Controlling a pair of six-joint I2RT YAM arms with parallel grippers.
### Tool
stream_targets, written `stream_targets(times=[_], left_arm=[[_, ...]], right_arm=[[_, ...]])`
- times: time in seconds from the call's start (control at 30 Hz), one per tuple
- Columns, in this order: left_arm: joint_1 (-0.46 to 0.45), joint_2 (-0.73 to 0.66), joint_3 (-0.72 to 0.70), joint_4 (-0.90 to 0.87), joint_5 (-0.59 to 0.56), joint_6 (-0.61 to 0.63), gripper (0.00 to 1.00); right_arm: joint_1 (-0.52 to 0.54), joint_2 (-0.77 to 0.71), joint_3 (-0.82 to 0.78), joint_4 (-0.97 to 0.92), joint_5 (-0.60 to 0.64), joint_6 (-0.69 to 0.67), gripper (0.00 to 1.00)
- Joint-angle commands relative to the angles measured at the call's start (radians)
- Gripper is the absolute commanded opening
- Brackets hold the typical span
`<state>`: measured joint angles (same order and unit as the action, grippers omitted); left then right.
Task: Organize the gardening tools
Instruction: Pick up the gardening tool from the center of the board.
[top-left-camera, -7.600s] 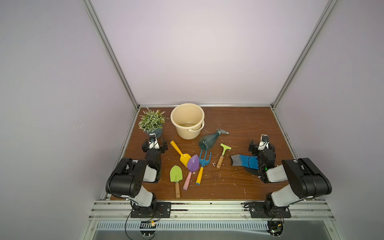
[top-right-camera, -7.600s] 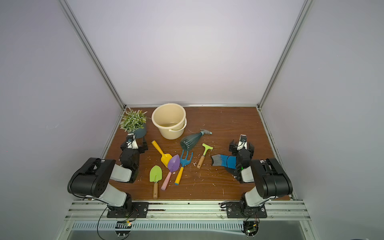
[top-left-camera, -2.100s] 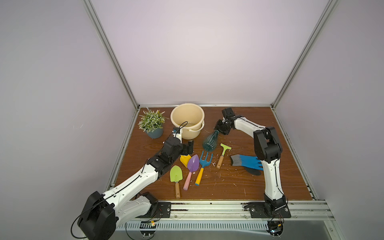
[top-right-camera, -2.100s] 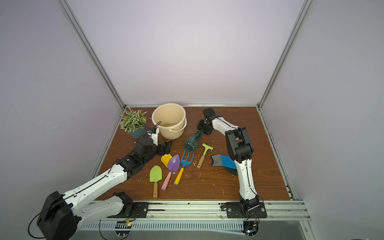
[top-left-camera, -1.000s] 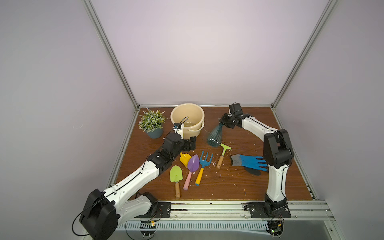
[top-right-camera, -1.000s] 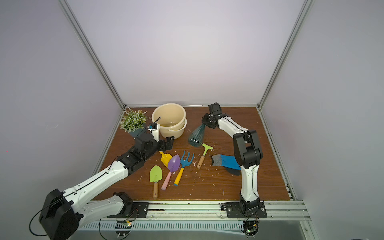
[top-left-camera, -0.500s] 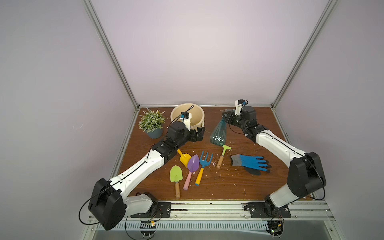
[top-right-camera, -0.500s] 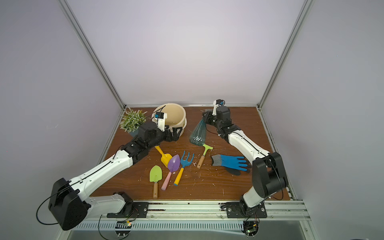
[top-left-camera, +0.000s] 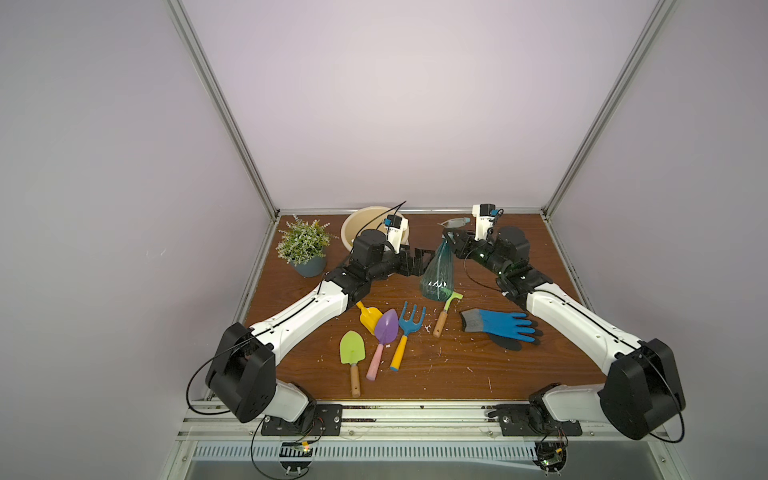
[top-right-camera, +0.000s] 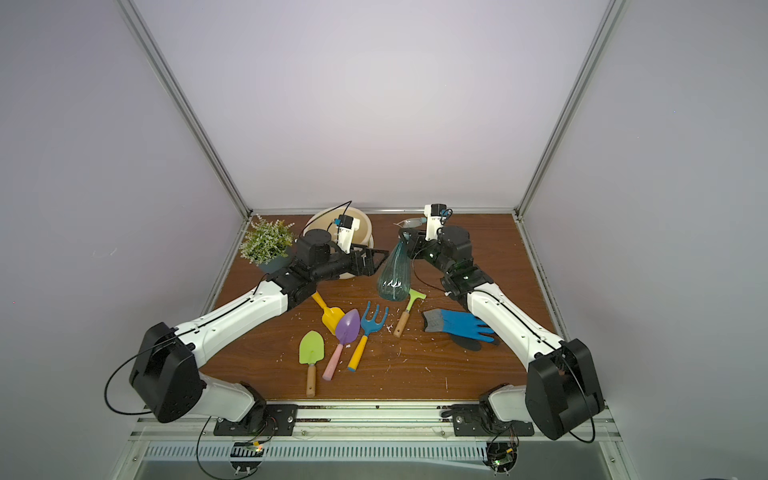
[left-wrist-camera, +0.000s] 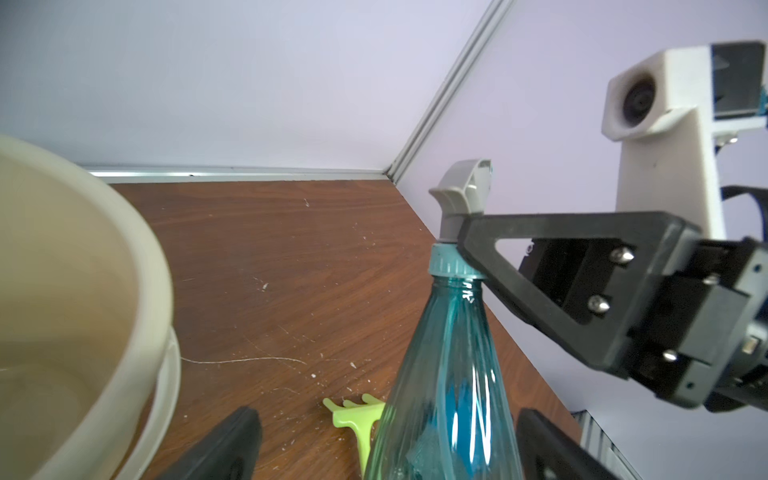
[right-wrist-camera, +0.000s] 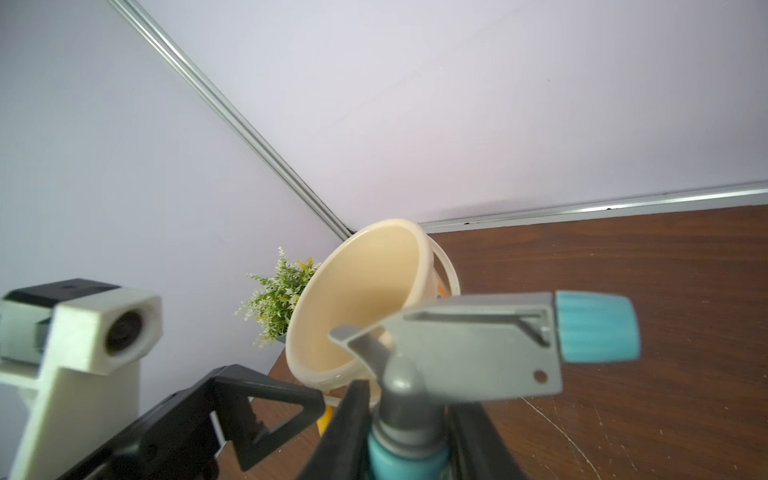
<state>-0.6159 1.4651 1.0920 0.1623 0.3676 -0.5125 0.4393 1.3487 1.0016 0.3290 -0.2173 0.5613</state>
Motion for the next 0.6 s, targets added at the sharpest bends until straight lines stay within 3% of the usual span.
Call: stream_targets(times=[0.0, 0.27, 0.43, 0.57], left_arm=[[-0.030, 0.020, 0.038, 0.048, 0.086, -0.013, 1.00], [-0.079, 0.055, 0.058, 0.047, 0.120, -0.009, 0.98], [-0.081, 0.057, 0.037, 0.062, 0.105, -0.020, 0.88], [-0.080, 0.060, 0.040, 0.057, 0.108, -0.015, 0.75]], right_arm=[[0.015, -0.037, 0.005, 0.087, -0.046, -0.018, 0.17], [0.045, -0.047, 0.002, 0.101, -0.055, -0.028, 0.16], [0.049, -0.064, -0.007, 0.114, -0.053, -0.031, 0.16], [0.051, -0.074, -0.017, 0.117, -0.044, -0.031, 0.16]])
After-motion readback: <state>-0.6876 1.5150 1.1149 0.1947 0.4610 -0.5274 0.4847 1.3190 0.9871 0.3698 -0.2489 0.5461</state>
